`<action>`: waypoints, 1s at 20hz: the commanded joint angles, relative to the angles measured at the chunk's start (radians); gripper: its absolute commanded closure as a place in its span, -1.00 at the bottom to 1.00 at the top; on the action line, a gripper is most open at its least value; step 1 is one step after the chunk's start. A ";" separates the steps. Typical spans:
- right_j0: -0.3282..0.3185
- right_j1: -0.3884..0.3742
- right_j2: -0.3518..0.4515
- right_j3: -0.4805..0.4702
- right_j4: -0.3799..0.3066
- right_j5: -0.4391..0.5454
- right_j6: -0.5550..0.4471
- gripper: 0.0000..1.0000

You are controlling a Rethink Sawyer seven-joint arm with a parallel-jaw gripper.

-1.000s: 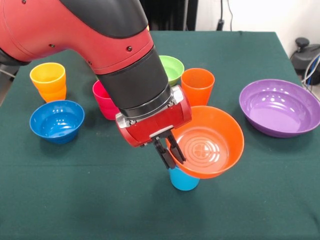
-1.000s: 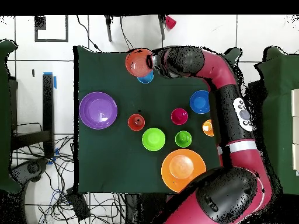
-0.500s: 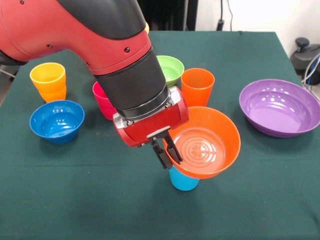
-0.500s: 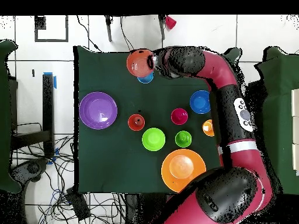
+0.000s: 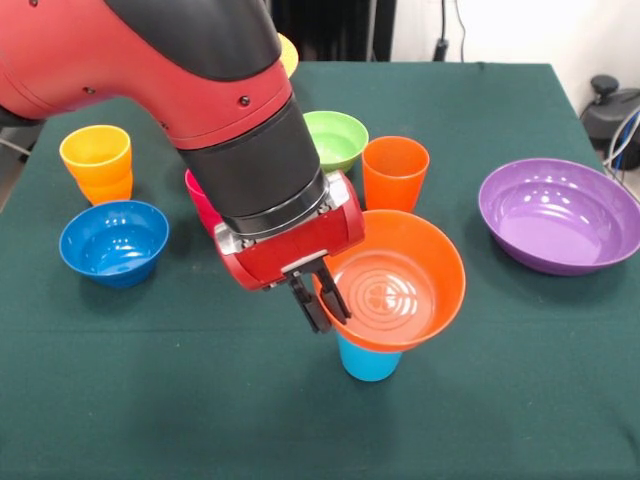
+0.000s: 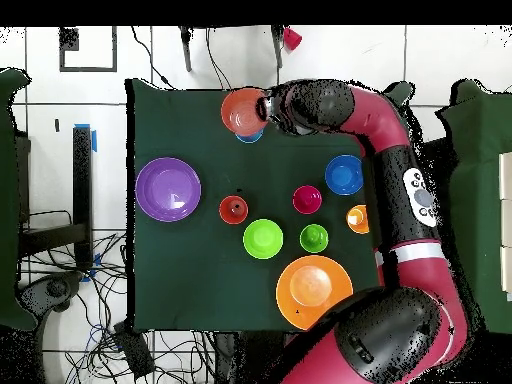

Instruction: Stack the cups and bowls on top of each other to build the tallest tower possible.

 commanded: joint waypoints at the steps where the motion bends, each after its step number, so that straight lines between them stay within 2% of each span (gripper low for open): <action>1: 0.048 -0.018 -0.067 -0.077 -0.076 0.146 -0.228 1.00; 12: 0.077 -0.013 -0.093 -0.113 -0.095 0.194 -0.198 1.00; 20: 0.066 -0.069 -0.116 -0.022 -0.095 0.148 -0.165 1.00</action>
